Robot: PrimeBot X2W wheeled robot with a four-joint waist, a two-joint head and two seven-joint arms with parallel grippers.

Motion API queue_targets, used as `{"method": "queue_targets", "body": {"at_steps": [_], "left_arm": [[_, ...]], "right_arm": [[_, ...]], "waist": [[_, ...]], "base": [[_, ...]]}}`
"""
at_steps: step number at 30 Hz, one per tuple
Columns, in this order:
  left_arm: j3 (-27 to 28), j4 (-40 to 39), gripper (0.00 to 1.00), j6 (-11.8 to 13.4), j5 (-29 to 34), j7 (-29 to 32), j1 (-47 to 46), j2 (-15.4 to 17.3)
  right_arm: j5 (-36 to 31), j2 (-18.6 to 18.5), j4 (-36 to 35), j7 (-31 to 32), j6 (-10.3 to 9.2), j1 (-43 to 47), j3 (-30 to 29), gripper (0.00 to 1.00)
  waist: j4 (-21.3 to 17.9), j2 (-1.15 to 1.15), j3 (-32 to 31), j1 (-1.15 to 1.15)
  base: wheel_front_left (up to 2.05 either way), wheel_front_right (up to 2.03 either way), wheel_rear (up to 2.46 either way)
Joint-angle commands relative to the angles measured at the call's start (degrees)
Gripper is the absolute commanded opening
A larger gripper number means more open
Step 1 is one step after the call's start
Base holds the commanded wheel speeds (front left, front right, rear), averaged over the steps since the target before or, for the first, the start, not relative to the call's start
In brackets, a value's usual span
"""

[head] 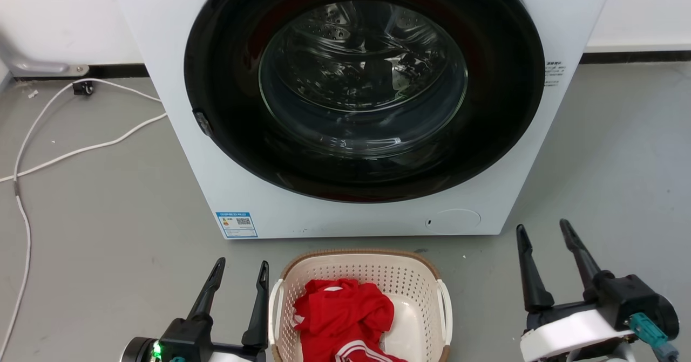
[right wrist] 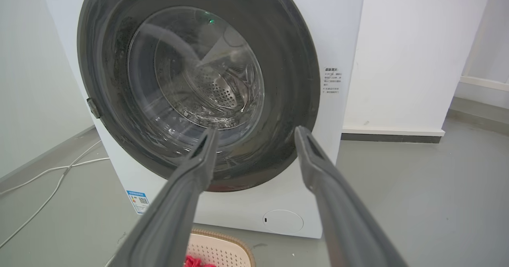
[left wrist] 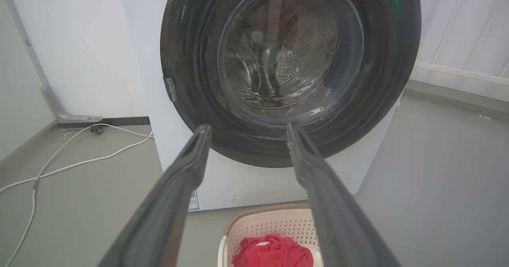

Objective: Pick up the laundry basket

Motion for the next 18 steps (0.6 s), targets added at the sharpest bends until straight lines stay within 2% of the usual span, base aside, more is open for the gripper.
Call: {"method": "queue_targets", "body": {"at_steps": [1, 9, 14, 16, 17, 18], "left_arm": [[0.03, 0.51, 1.0, 0.26, -0.59, -0.44, 0.54, -0.06], [0.71, 3.05, 1.0, -0.08, -1.62, -0.31, -3.03, -0.04], [1.66, 6.15, 1.0, -1.54, -1.29, -0.32, -6.92, -0.05], [2.2, 7.66, 1.0, -2.15, -1.16, -0.32, -8.79, 0.0], [2.76, 10.48, 1.0, -2.79, -1.23, -0.31, -12.11, 0.85], [2.71, 11.75, 1.0, -2.99, -1.19, -0.32, -13.23, 1.24]], "right_arm": [[-0.63, -0.14, 0.68, -0.14, -0.02, 0.09, 0.3, 1.0], [-1.73, -0.12, 2.27, -0.14, -0.02, -2.77, -0.16, 1.0], [-1.85, -0.12, 3.8, -0.14, -0.02, -6.44, 0.0, 1.0], [-2.37, -0.12, 5.0, -0.14, -0.02, -8.12, -0.29, 1.0], [-2.04, -0.11, 8.03, -0.1, -0.02, -11.01, -0.21, 1.0], [-2.15, -0.11, 9.2, 0.02, -0.02, -12.13, -0.16, 1.0]], "waist": [[-0.31, 0.0, 0.79, 0.0], [-0.88, 0.0, 7.48, 0.0], [-1.53, 0.0, 13.19, 0.0], [-1.7, 0.0, 15.68, 0.0], [-1.8, 0.0, 19.48, 0.0], [-1.81, 0.0, 20.67, 0.0]], "base": [[0.0, 0.0, 0.0], [0.0, 0.0, 0.0], [0.0, 0.0, 0.0], [0.0, 0.0, 0.0], [0.0, 0.0, 0.0], [0.0, 0.0, 0.0]]}}
